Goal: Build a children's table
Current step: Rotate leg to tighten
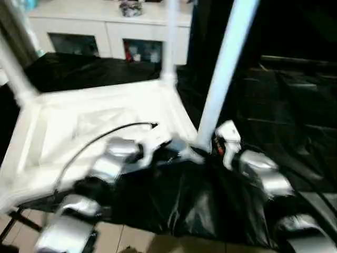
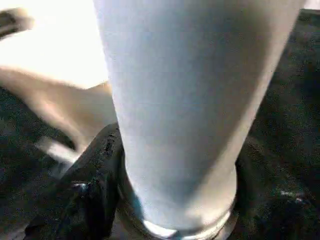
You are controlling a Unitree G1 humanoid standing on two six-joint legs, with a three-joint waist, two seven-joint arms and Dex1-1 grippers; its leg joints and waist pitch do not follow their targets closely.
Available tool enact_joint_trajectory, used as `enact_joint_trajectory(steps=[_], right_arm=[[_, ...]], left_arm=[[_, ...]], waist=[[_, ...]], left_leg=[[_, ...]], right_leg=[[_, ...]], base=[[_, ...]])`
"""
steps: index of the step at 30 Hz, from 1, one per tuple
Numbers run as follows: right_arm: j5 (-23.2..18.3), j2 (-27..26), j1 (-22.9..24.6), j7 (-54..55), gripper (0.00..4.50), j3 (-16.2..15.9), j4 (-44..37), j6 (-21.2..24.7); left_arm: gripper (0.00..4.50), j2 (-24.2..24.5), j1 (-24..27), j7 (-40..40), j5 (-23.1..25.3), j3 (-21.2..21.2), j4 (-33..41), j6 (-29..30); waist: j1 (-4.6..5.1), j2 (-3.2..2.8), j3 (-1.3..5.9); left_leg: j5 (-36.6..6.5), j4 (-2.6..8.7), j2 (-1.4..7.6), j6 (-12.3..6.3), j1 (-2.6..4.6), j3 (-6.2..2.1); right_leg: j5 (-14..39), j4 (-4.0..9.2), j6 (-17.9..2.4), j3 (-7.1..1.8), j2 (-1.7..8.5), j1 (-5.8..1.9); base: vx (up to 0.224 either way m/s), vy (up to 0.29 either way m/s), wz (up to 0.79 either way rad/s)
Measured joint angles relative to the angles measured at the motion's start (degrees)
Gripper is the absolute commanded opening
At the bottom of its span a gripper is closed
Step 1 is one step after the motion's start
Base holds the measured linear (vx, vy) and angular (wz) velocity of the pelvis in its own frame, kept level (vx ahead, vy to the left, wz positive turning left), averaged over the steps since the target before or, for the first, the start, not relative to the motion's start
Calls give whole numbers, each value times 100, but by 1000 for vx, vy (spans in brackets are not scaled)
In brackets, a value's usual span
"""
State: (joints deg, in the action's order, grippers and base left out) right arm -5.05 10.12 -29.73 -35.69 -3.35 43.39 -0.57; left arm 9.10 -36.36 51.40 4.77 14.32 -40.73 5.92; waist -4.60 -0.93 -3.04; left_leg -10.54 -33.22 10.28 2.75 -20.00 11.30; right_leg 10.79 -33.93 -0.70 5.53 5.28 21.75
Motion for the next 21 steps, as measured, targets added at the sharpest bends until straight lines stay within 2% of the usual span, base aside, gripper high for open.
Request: enact_joint_trajectory(steps=[3,5,6,8,9,10,14,16,21], right_arm=[[121,-308,-150,918,270,78,234,-63],[140,-332,-147,1045,270,78,302,-200],[146,-333,-142,1050,326,78,314,-242],[152,-334,-142,1005,339,87,342,-289],[151,-337,-143,977,346,95,347,-301],[149,-334,-143,937,375,118,353,-322],[122,-184,-117,491,402,107,315,-381],[104,-31,-30,148,402,31,213,-461],[40,329,144,-852,402,-204,-73,-663]], left_arm=[[0,-226,-29,-470,73,-60,-159,0],[0,-284,-29,-540,96,-78,-183,0],[0,-285,-29,-538,96,-78,-182,0],[0,-289,-29,-496,96,-75,-178,-1],[0,-297,-29,-479,96,-72,-173,-2],[0,-296,-29,-452,96,-63,-163,-5],[0,-253,-21,-149,72,-17,-101,-58],[0,-159,9,96,25,22,-15,-144],[0,168,49,785,-76,73,67,-349]], waist=[[65,-55,34],[91,-84,51],[94,-86,53],[92,-94,58],[88,-95,59],[83,-97,60],[8,-100,61],[-53,-103,62],[-76,-114,61]], left_leg=[[0,6,-12,0,-1,-5],[0,11,-17,-1,-8,-7],[0,16,-19,-1,-10,-7],[0,17,-20,-2,-12,-6],[0,17,-21,-2,-14,-5],[0,18,-21,-2,-15,-5],[0,33,-21,-2,-23,-2],[0,37,-19,-2,-30,-1],[0,42,-9,-1,-37,-1]], right_leg=[[1,23,1,0,5,5],[1,41,1,-1,5,4],[0,47,1,-2,5,4],[0,52,1,-5,5,2],[0,52,1,-7,5,1],[-1,52,-1,-9,5,1],[-11,48,-10,-9,5,5],[-27,37,-24,-9,5,10],[-10,-11,-1,-8,2,26]], base=[[0,0,0],[0,0,0],[0,0,0],[0,0,0],[0,0,0],[0,0,0],[0,0,0],[0,0,0],[0,0,0]])
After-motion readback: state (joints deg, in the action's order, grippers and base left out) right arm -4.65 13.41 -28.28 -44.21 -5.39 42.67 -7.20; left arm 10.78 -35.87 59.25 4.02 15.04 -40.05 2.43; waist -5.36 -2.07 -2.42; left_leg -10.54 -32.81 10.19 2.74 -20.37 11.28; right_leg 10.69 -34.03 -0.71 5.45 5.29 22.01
